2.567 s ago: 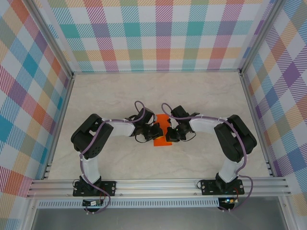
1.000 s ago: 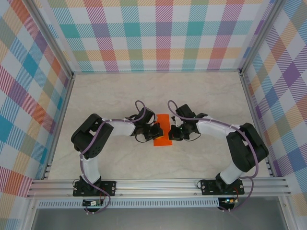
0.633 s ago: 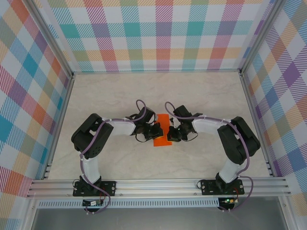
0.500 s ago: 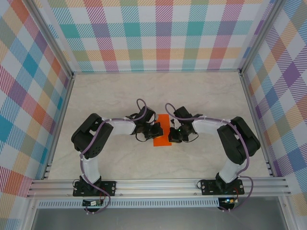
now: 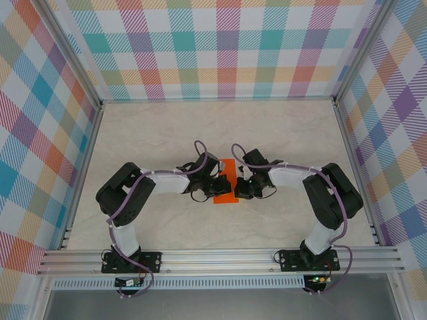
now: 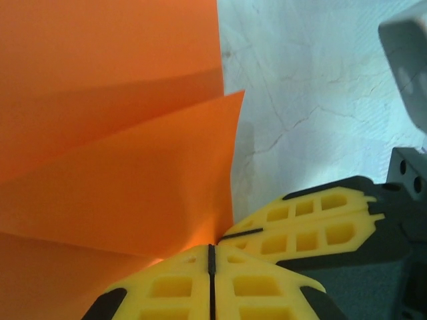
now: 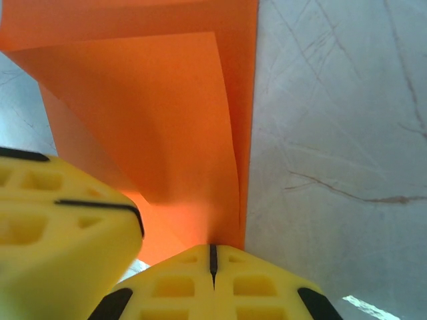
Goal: Fold a paper plane with a square sheet of paper (pick it up from the middle)
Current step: Fold the triangle a second time at the center of the table.
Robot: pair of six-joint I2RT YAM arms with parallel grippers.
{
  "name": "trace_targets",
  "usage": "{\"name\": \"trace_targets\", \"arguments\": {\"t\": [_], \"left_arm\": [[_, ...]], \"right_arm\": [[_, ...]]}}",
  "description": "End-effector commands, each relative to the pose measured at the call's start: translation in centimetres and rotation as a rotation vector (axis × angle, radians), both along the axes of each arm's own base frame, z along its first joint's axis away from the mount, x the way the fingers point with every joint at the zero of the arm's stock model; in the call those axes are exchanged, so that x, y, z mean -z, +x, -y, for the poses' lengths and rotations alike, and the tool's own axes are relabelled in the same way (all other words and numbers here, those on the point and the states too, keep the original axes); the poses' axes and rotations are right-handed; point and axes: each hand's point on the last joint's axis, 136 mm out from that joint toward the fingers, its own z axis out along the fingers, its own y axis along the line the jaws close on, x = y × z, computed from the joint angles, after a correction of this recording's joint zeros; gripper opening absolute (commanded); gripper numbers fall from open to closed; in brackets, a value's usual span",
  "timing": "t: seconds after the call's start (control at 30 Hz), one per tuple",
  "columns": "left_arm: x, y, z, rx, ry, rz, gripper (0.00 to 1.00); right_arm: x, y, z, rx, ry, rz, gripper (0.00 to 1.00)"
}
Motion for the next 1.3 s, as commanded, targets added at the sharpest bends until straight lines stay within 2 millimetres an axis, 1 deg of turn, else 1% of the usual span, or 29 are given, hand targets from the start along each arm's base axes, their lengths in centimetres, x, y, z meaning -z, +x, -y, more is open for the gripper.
{"name": "trace_targets", "arguments": {"t": [0.0,0.1,0.13,0.3,0.37,0.4,0.53,0.67,0.73,0.83,0.97,1.03,1.1,1.27], "left_arm": [[0.8,-0.1,0.4,0.003,0.014,0.007,0.06],[1.7,-0.1,0.1,0.0,0.053,-0.012,0.04],[2.1,-0.2,-0.2,-0.005,0.07,-0.022,0.04],[3.7,-0.9,-1.4,-0.008,0.143,-0.057,0.03],[3.8,-1.0,-1.6,-0.008,0.15,-0.06,0.02],[3.8,-1.0,-1.6,-0.008,0.15,-0.061,0.02],[3.6,-0.8,-1.4,-0.002,0.145,-0.053,0.02],[3.2,-0.7,-1.2,0.008,0.142,-0.043,0.02],[3.0,-0.5,-1.0,0.012,0.135,-0.034,0.02],[2.0,0.0,-0.2,0.021,0.103,-0.011,0.02],[-0.2,0.7,1.2,0.024,0.002,0.036,0.03],[-0.8,0.7,1.6,0.016,-0.045,0.044,0.03],[-0.6,0.7,1.6,0.008,-0.049,0.047,0.04],[1.8,0.4,0.5,0.01,0.042,0.019,0.03]], "right_arm": [[1.8,-1.7,1.7,0.018,-0.075,-0.059,0.0],[1.5,-1.7,1.5,0.015,-0.064,-0.054,0.0],[1.1,-1.5,1.3,0.01,-0.05,-0.043,0.0],[-2.6,-0.9,-0.5,-0.026,0.084,0.033,0.0],[-3.2,-1.0,-1.1,-0.037,0.123,0.033,0.01],[-3.2,-1.0,-1.2,-0.037,0.125,0.029,0.01],[-1.7,-1.1,-0.6,-0.022,0.072,-0.002,0.01],[0.0,-1.3,0.6,0.003,-0.006,-0.031,0.0],[0.5,-1.6,1.1,0.006,-0.034,-0.042,0.0],[1.6,-2.1,1.9,0.011,-0.082,-0.071,0.0],[2.1,-2.4,2.4,0.017,-0.111,-0.085,0.0],[2.2,-2.5,2.6,0.02,-0.117,-0.089,0.0],[2.3,-2.6,2.6,0.023,-0.119,-0.094,0.0],[2.9,-3.0,3.0,0.029,-0.145,-0.122,0.0]]}}
